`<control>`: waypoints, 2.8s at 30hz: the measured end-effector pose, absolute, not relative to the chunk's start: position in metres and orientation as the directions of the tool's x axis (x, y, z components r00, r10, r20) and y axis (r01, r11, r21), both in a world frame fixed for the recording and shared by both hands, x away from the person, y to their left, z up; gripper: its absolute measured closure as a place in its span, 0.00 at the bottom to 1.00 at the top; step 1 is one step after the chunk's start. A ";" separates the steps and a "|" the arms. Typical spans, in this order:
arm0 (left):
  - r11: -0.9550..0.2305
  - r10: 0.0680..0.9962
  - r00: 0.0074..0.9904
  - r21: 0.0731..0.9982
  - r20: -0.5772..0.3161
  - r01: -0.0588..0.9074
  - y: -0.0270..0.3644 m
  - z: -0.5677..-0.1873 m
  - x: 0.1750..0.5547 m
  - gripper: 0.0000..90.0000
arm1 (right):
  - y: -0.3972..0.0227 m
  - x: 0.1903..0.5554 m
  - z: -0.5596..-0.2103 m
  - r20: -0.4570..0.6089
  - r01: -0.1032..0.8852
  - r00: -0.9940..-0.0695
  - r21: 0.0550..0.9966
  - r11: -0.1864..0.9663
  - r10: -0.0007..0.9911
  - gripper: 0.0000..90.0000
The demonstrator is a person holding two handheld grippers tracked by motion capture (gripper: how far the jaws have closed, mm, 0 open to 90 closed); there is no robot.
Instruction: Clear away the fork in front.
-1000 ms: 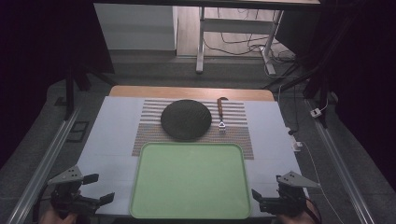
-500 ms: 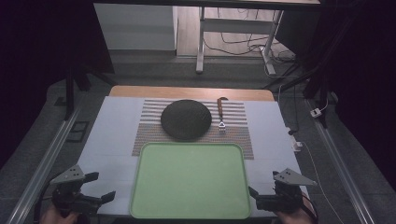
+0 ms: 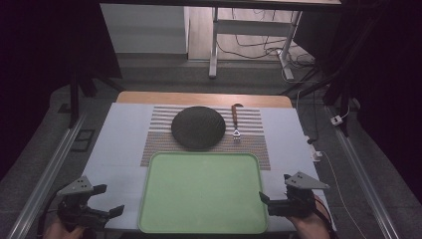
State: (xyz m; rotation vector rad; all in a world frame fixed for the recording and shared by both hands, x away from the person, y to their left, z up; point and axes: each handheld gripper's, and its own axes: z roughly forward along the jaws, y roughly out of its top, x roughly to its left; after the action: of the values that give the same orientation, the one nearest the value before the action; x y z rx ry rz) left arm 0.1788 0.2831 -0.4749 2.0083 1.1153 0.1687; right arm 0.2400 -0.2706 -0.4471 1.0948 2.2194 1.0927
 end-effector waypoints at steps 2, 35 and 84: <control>-0.277 0.759 0.599 0.707 -0.254 0.651 0.283 -0.475 0.179 0.00 | -0.269 0.245 -0.448 -0.034 0.462 -0.600 0.801 0.381 0.799 0.00; -0.272 0.754 0.601 0.708 -0.264 0.652 0.284 -0.476 0.180 0.00 | -0.229 0.345 -0.457 -0.078 0.484 -0.557 0.779 0.399 0.827 0.00; -0.270 0.745 0.607 0.707 -0.277 0.653 0.286 -0.476 0.180 0.00 | -0.164 0.456 -0.512 -0.257 0.456 -0.689 0.574 0.681 0.678 0.64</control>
State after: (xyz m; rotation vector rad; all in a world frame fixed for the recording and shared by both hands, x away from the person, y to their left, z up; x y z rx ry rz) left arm 0.1804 0.2855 -0.4761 1.9974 1.1049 0.1388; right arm 0.4555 -0.1640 -0.5121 0.8780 2.4392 0.6605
